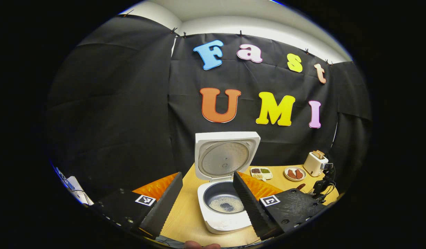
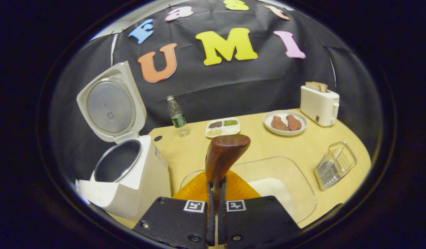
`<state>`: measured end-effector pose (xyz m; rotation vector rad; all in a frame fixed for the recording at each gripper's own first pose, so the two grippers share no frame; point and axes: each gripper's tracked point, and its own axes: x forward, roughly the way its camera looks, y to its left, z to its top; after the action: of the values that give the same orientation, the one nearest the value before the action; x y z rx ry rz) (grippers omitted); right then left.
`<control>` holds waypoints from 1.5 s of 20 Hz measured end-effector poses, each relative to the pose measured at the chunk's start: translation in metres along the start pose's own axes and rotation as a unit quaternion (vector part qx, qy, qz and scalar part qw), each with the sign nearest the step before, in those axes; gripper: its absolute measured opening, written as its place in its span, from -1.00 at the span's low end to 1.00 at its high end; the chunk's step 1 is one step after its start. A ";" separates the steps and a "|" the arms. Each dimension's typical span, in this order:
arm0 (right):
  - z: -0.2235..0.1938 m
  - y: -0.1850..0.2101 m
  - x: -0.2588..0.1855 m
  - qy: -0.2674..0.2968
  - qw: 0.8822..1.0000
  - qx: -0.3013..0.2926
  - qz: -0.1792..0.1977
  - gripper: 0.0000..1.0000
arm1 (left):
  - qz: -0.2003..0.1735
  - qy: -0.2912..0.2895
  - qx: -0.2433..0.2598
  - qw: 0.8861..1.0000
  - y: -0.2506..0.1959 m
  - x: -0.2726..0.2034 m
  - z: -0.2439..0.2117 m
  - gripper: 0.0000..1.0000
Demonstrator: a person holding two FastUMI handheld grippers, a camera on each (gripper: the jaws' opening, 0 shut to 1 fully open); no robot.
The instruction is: Close the left gripper, press the button to open the rice cooker; take a wooden spoon from the chopstick holder with the right hand, scoop a spoonful of rice and pour it into the rice cooker, then put the wooden spoon back into the chopstick holder.
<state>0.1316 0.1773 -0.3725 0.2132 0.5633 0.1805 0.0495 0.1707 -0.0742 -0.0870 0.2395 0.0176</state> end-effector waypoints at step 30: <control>0.207 0.071 -0.081 -0.026 0.926 0.302 0.226 -0.82 | 0.027 -0.032 -0.001 0.999 -0.041 -0.018 0.015 0.88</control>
<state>0.1698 0.1959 -0.1428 0.9508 0.4966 0.4455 0.0370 0.1311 -0.0525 -0.0814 0.1780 0.0750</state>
